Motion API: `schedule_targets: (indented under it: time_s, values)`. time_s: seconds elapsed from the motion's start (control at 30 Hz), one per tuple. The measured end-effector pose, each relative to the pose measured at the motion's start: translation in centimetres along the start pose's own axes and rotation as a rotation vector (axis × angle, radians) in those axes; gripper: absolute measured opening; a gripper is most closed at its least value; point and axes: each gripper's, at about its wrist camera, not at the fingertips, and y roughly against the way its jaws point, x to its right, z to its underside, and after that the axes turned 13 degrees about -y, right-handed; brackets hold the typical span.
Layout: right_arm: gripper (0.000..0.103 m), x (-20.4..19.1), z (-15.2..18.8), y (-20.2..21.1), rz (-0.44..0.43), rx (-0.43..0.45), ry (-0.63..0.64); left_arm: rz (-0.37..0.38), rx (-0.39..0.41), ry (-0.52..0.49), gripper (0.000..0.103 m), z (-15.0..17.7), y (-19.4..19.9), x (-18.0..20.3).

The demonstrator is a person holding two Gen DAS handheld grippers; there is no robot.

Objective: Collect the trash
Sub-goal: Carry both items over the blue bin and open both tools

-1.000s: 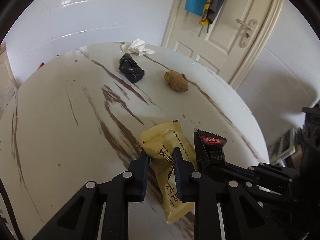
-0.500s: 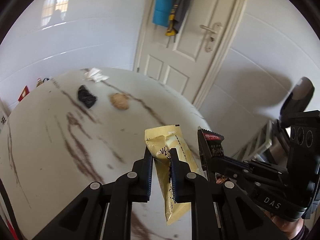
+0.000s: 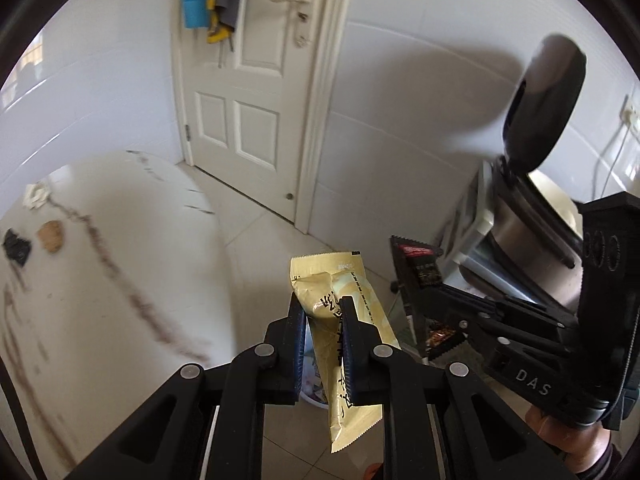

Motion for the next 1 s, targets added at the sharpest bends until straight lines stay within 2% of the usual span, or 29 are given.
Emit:
schedule_targets:
  time_s: [0.03, 0.07, 0.17, 0.33, 0.53, 0.67, 0.77, 1.0]
  values:
    - [0.016, 1.4, -0.2, -0.4, -0.008, -0.004, -0.031, 0.003, -0.011, -0.010, 0.012, -0.4, -0.8, 0.5]
    - [0.023, 2.4, -0.5, -0.4, -0.005, -0.004, -0.048, 0.009, -0.025, -0.022, 0.012, -1.0, -2.1, 0.9]
    - [0.025, 5.0, -0.9, -1.4, 0.065, -0.004, -0.064, 0.008, -0.064, -0.045, 0.012, -2.7, -5.2, 1.7]
    - [0.031, 8.7, -1.2, -1.1, 0.070, -0.004, -0.132, 0.001, -0.113, -0.073, 0.012, -4.4, -9.8, 2.1]
    - [0.043, 10.5, -1.3, -0.1, 0.093, 0.021, -0.165, 0.004, -0.170, -0.113, 0.013, -5.3, -14.7, 3.7]
    - [0.043, 11.0, -1.5, 0.3, 0.103, 0.030, -0.165, -0.025, -0.157, -0.142, 0.023, -6.1, -16.5, 4.8]
    - [0.043, 11.3, -1.6, 0.9, 0.107, 0.037, -0.167, -0.045, -0.122, -0.145, 0.051, -6.6, -16.2, 5.2]
    - [0.045, 9.3, -1.8, 2.2, 0.105, 0.060, -0.141, -0.072, -0.050, -0.104, 0.060, -5.7, -11.3, 4.0]
